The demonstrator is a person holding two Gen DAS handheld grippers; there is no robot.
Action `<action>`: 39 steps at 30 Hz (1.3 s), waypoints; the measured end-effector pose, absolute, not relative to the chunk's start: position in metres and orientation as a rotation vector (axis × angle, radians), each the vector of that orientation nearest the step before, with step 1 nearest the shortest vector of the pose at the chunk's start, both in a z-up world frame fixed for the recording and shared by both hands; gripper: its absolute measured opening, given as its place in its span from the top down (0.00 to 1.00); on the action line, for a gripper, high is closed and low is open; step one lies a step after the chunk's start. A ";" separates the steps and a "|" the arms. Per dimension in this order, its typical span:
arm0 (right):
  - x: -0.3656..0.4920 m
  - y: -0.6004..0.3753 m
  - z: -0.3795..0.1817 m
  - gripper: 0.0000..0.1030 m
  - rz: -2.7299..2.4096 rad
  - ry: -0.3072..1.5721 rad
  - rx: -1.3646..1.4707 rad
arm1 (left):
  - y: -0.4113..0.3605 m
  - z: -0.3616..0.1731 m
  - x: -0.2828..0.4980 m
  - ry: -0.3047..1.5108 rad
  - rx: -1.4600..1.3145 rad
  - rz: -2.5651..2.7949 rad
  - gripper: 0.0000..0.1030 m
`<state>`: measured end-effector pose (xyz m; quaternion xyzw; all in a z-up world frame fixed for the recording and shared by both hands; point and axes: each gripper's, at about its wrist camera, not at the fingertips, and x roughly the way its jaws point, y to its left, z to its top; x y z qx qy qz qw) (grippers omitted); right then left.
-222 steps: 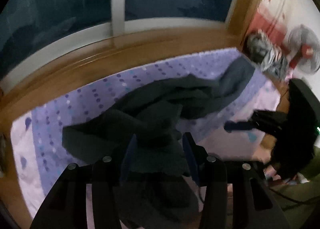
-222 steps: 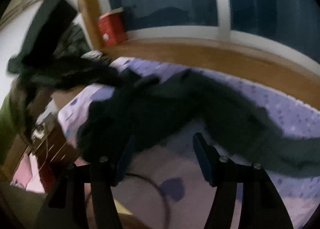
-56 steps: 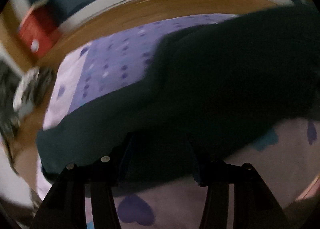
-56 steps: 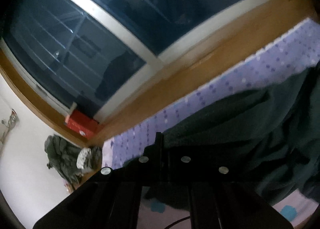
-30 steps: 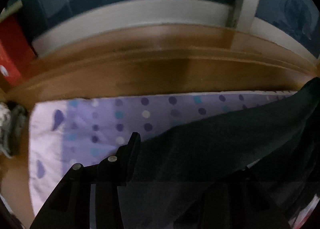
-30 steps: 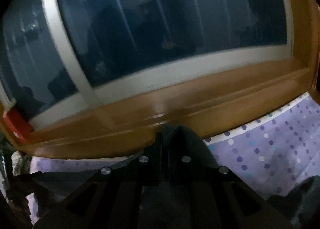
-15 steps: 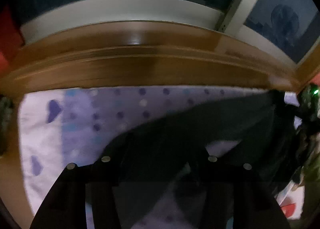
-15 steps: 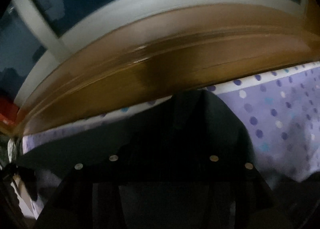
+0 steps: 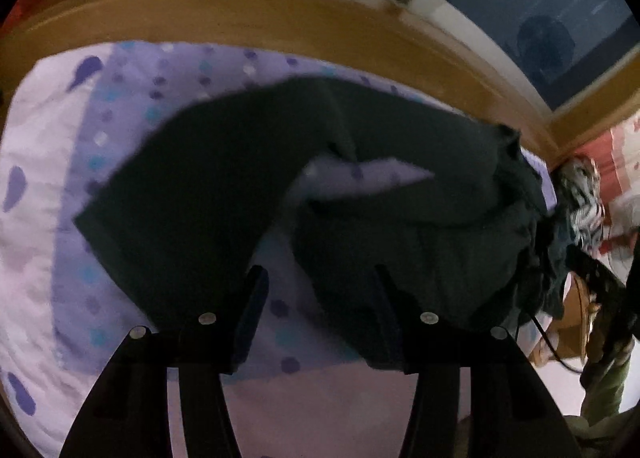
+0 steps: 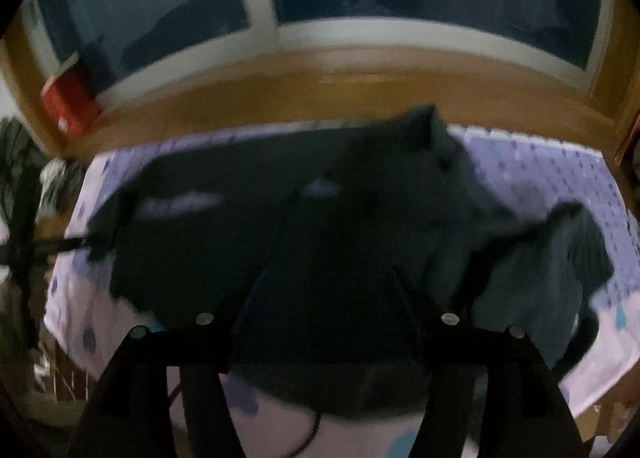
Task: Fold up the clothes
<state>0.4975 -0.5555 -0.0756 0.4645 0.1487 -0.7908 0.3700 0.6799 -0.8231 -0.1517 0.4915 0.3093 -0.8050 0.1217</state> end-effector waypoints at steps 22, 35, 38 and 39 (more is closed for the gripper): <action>0.623 -0.659 -0.168 0.37 -1.899 0.607 1.100 | -0.816 -0.176 0.663 1.060 1.414 -2.449 0.38; 0.614 -0.578 -0.115 0.95 -1.795 0.288 1.017 | -0.760 -0.113 0.691 1.080 1.161 -2.613 0.88; 0.628 -0.550 -0.098 0.96 -1.686 0.277 0.946 | -0.732 -0.083 0.711 1.047 1.114 -2.679 0.88; 0.630 -0.543 -0.095 0.96 -1.670 0.291 0.926 | -0.721 -0.078 0.715 1.029 1.116 -2.688 0.88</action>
